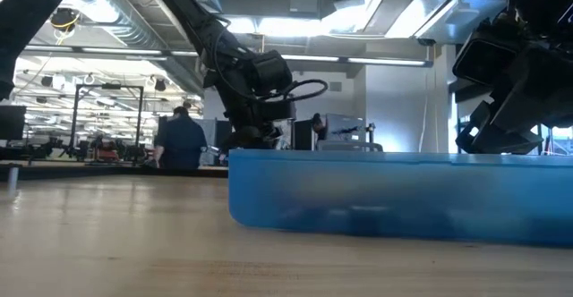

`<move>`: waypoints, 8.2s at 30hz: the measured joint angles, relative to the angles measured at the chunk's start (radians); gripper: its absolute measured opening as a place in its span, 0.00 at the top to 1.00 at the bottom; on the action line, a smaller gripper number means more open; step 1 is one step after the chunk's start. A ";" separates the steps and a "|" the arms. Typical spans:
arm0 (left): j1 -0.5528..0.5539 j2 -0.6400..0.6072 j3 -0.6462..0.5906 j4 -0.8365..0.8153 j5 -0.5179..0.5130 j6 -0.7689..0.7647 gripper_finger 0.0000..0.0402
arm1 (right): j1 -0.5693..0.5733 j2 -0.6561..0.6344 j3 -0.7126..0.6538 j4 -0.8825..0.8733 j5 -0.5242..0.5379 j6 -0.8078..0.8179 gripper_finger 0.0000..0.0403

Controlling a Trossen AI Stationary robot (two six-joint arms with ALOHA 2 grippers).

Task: Pick & place school supplies into a supply box
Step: Put the top black pen into the blue supply box, then put the bottom right white pencil into the blue supply box

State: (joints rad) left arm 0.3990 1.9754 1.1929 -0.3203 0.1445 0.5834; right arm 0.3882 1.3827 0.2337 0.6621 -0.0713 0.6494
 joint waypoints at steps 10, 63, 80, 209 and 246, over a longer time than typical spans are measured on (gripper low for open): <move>-0.009 -0.055 -0.004 -0.048 0.004 -0.024 1.00 | 0.000 0.000 0.000 -0.003 0.000 -0.003 0.69; -0.018 -0.047 0.002 0.136 -0.135 -0.204 0.42 | 0.000 0.000 0.000 -0.010 0.000 -0.115 0.69; 0.056 0.046 0.004 0.136 0.064 -0.231 0.56 | -0.032 0.000 0.000 -0.024 0.000 -0.131 0.69; -0.665 -0.020 0.001 0.269 -0.130 -0.861 0.56 | 0.474 0.324 0.748 -1.052 0.044 0.362 0.69; -0.665 -0.021 0.001 0.265 -0.181 -0.857 0.57 | 0.475 0.466 0.760 -1.132 0.097 0.339 0.93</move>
State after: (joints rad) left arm -0.2665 1.9549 1.1938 -0.0551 -0.0360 -0.2741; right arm 0.8634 1.8488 0.9936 -0.4698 0.0259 0.9887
